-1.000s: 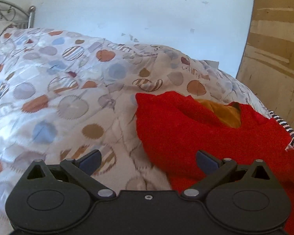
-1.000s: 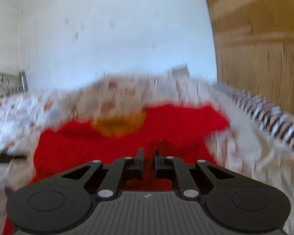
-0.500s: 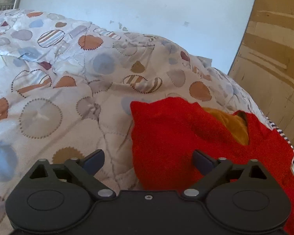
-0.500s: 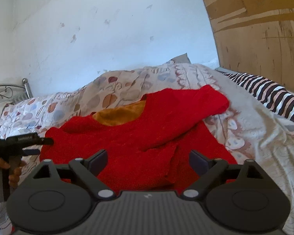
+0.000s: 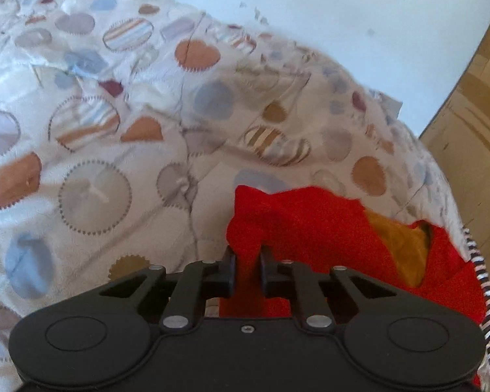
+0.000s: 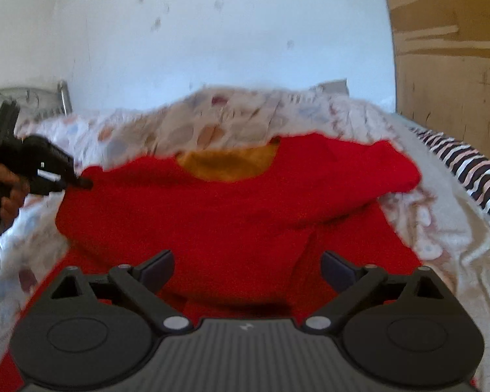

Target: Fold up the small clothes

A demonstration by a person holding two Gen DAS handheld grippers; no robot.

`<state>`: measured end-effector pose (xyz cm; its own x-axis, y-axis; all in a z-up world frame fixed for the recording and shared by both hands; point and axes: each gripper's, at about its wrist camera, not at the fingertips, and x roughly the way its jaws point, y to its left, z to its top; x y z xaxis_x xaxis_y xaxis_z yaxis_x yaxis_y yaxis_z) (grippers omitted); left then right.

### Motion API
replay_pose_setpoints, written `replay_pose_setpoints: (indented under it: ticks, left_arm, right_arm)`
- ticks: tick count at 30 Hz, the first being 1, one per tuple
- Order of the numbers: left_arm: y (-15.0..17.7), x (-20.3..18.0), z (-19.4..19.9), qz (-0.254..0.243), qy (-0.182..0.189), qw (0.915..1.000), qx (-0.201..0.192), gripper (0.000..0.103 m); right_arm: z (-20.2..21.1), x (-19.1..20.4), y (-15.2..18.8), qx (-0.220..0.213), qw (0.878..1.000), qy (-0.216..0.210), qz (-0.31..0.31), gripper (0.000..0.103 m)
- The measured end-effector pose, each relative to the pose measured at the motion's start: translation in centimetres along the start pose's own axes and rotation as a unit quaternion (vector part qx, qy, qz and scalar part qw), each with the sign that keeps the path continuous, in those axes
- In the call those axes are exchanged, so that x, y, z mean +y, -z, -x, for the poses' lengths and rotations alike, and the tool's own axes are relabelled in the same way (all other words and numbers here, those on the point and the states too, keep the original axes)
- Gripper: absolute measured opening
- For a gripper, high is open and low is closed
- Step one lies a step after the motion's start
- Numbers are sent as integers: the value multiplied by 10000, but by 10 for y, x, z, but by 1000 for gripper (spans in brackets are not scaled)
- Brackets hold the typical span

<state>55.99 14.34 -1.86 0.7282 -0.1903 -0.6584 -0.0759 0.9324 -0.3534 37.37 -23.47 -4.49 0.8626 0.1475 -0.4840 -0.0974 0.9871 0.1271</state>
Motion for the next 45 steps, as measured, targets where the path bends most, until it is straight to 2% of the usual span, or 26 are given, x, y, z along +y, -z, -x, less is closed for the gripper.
replay_pose_setpoints:
  ticks: [2,3,4,6,9,11,12,13,16,20,23,25,26,29,31,32,34,36,39,41,42,44,45]
  left_arm:
    - [8,2,-3,-135,-17,9999,21,26]
    - [12,3,-2,-178,6,9998,-22,37]
    - [17,6,2,-195,78,9997,-94,54]
    - [26,13,10,-227,303,9991,-205,73]
    - [39,17,19,-488,490,9971,-329,74]
    - [49,18,22,-663,617,9956,-244,72]
    - [53,18,21,-697,712,9950,-106,59]
    - [57,18,19,-706,825,9941,73,36]
    - [63,14,24,-613,677,9956,216,17]
    - [55,11,47,-56,372,9991,177,14]
    - [50,14,50,18,22,9999,110,13]
    - [53,23,33,123,-12,9986,510,14]
    - [55,26,31,123,32,9984,552,16]
    - [61,18,35,-231,-56,9990,378,35]
    - [62,12,40,-458,-77,9986,258,75]
    - [61,8,42,-553,-76,9983,160,80]
    - [57,4,44,-712,-83,9974,-47,82]
    - [50,3,45,-652,6,9976,-214,85]
    - [31,3,37,-487,15,9978,-450,86]
    - [17,1,22,-542,-168,9963,-650,84]
    - [10,0,12,-630,-204,9955,-674,79]
    - [0,1,-9,-706,-98,9961,-523,60]
    - [-4,2,-18,-679,61,9969,-395,35]
  right_arm:
    - [-4,-2,1,72,9999,-15,-70,99]
    - [-4,-3,3,77,9999,-24,-132,99]
    - [-4,-6,4,82,9998,-33,-202,99]
    - [-5,-11,6,110,9993,-66,-356,99]
    - [-7,-15,8,146,9989,-94,-443,99]
    - [-8,-15,8,144,9990,-93,-410,99]
    - [-8,-14,8,140,9991,-90,-391,99]
    - [-8,-14,8,137,9992,-87,-379,99]
    - [-7,-13,8,120,9991,-90,-390,99]
    - [-7,-14,9,99,9990,-111,-410,99]
    - [-6,-14,9,89,9991,-129,-399,100]
    - [-6,-15,9,93,9991,-148,-395,101]
    - [-6,-15,9,88,9991,-156,-395,101]
    - [-7,-16,9,96,9989,-185,-416,101]
    - [-7,-16,10,101,9988,-193,-433,101]
    - [-7,-16,10,95,9987,-203,-457,101]
    - [-4,-19,6,36,9978,-331,-574,100]
    - [-3,-24,0,-22,9950,-572,-815,97]
    - [-14,-28,-6,48,9933,-596,-988,79]
    - [-22,-26,-5,143,9938,-420,-1019,46]
    - [-25,-25,-2,164,9938,-388,-1025,39]
    - [-27,-24,1,175,9941,-396,-993,23]
    - [-26,-23,3,148,9944,-399,-964,21]
